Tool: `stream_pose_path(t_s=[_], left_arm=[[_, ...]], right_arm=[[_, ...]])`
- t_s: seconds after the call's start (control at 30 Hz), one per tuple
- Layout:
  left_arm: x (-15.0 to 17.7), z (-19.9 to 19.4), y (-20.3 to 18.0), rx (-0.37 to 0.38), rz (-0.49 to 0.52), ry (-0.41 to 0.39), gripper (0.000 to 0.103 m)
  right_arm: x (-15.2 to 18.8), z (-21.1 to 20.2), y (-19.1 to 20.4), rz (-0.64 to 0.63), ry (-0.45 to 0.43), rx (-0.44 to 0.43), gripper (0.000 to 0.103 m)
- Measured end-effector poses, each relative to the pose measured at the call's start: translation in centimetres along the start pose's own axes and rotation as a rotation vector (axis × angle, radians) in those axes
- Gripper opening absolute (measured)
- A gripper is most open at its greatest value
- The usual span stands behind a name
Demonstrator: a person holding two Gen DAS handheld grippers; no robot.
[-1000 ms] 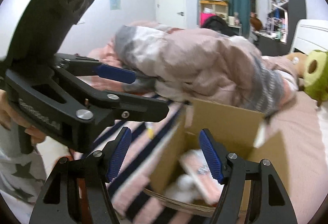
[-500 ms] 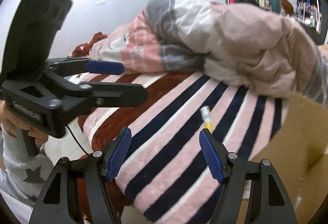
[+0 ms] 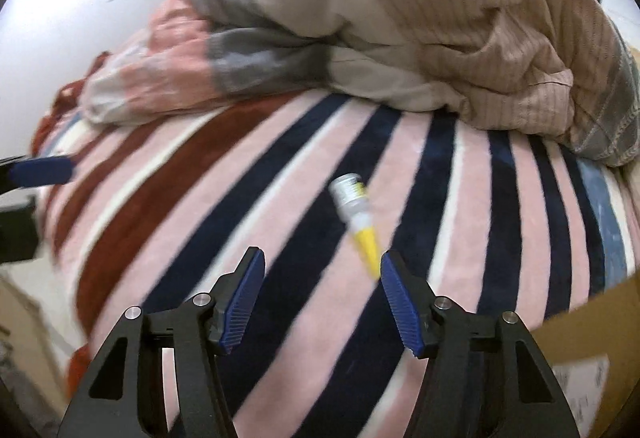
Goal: Organize objects
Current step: 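Move the empty right tool back to the yellow-capped glue tube, then grasp the yellow-capped glue tube with the right tool, then carry the glue tube into the cardboard box and release it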
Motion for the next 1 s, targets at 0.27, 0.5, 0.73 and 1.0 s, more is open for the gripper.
stream_pose_path(t_s=[0.27,0.5,0.73,1.0], left_arm=[[0.1,1.5,1.5,0.001,-0.025,0.021,0.091],[0.1,1.9,1.7,0.007,-0.03,0.028,0.091],[0.1,1.0,0.7,0.032,-0.022,0.02,0.091],[-0.4,-1.1,-1.7,0.137,0.005,-0.029,0.091]], right_arm=[[-0.9,3.6,-1.0,-0.014,0.021,0.033,0.033],[-1.0,3.1,-0.1,-0.064,0.017,0.01,0.011],[-0.2,-0.5,2.6,-0.125,-0.027,-0.124,0.011],[-0.3,-7.7,5.5,-0.215,-0.122,-0.278,0.011]])
Point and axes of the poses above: each gripper's, at about its wrist camera, not at the fingertips, and z roughly the way its jaws point, y to its left, x to its underside, the point moved 2 cm from there along z, roughly the way its jaws point
